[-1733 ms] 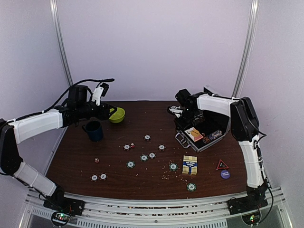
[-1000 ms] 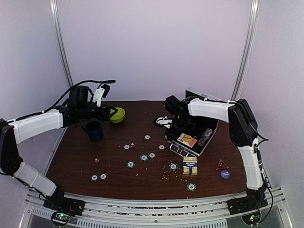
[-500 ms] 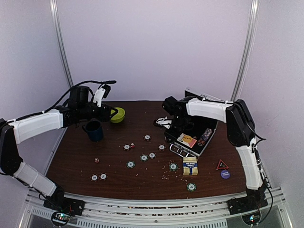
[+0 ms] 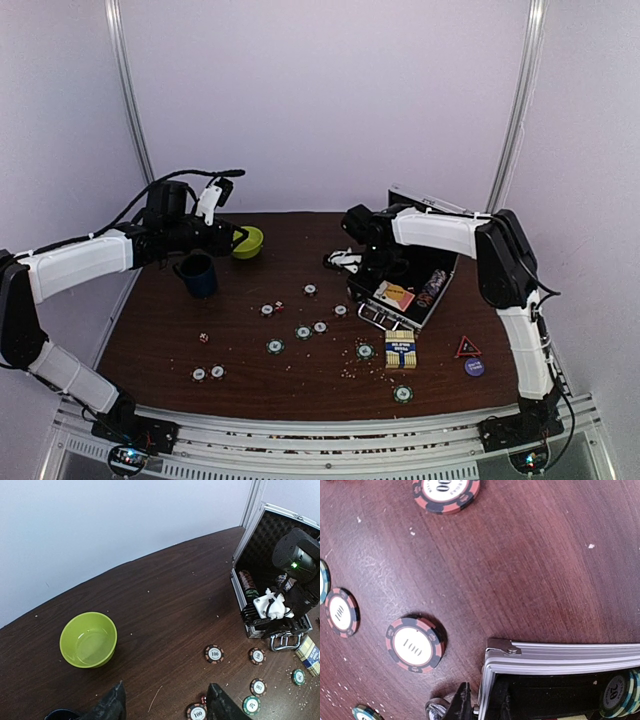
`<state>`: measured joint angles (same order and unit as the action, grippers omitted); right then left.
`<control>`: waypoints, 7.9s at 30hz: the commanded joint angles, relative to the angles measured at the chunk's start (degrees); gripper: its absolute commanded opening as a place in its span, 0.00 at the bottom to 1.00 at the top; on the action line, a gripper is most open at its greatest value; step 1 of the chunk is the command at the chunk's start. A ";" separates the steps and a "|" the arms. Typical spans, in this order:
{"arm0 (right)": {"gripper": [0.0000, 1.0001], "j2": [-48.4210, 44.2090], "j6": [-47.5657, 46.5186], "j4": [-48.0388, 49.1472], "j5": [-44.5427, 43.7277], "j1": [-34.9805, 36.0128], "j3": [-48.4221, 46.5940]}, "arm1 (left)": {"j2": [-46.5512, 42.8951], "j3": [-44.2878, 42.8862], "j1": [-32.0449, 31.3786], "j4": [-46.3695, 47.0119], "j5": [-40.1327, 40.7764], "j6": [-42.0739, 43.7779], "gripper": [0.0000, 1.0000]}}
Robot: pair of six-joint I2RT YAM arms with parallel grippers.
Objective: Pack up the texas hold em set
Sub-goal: Adjust the chip case at the center of the board, then adjust the poker case at the center of the board, then pick up the poker case from the center of the board, then place the poker case in the slot.
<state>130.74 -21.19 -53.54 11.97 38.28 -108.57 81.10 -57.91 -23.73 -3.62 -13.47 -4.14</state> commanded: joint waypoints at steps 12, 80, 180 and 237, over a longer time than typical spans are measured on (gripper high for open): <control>0.13 -4.29 -26.64 -5.62 1.00 3.34 5.87 | 0.54 -2.26 -0.88 0.63 1.60 1.47 0.55; 0.64 -30.89 0.26 15.19 -20.87 20.27 41.62 | 4.86 -4.75 -2.39 -3.24 0.01 3.09 0.56; 0.77 -30.87 -4.22 5.59 -5.16 10.40 48.00 | 3.98 -5.54 -2.49 -4.20 -1.63 2.81 0.57; 0.49 -11.44 -44.04 16.28 -21.40 -8.95 11.57 | 3.98 -5.55 -4.35 -4.56 -1.49 3.17 0.57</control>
<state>118.08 -63.72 -38.70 -9.82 30.59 -93.69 85.49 -61.63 -27.59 -9.15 -14.39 -1.76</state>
